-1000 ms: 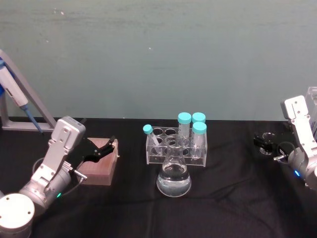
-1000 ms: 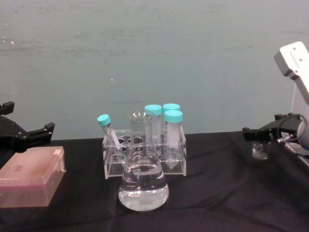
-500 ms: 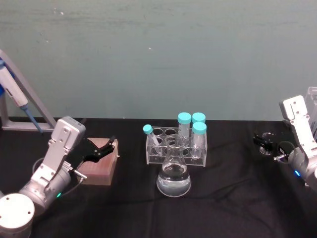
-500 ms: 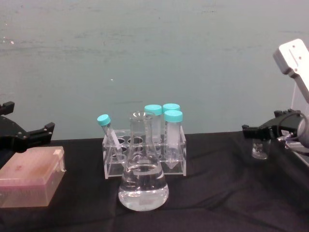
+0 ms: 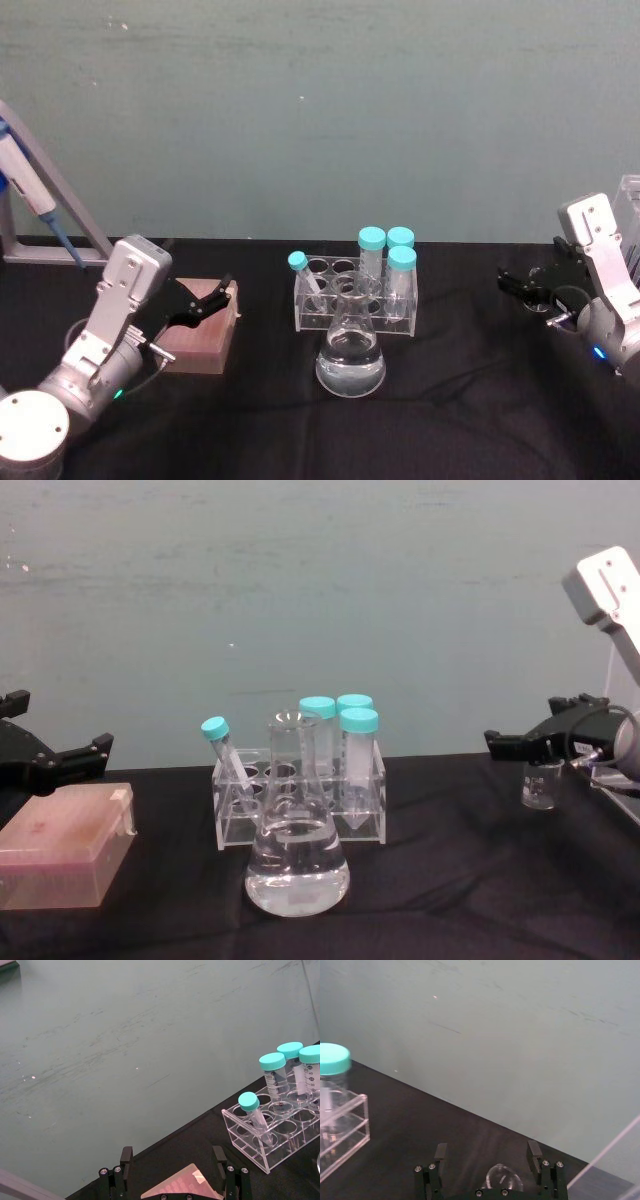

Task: Place the experimental apparatus aside using one hand.

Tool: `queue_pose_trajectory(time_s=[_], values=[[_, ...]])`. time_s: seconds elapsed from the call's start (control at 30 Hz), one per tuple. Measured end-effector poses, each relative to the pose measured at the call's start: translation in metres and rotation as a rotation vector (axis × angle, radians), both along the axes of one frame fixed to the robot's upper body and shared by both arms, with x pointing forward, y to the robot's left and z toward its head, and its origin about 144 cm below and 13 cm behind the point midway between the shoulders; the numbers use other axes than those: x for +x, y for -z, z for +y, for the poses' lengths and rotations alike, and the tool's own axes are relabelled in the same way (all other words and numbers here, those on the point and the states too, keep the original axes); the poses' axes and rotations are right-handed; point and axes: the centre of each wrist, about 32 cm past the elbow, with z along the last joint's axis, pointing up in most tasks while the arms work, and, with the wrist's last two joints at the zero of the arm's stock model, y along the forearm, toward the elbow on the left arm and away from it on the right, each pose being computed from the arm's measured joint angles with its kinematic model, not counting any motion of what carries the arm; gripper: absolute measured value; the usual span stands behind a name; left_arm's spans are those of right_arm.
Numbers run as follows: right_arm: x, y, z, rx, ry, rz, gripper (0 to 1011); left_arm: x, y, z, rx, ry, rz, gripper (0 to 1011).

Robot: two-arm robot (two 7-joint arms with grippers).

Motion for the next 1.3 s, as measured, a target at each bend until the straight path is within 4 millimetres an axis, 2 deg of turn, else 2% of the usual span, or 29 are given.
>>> queue_pose_trajectory(time_s=[0.9, 1.3], values=[[-0.023, -0.015, -0.009, 0.095, -0.286, -0.031, 1000, 0.000, 0.000, 0.000, 0.000, 0.000, 0.000, 1000], [-0.029, -0.022, -0.003, 0.102, -0.410, -0.036, 1002, 0.000, 0.000, 0.000, 0.000, 0.000, 0.000, 1000]])
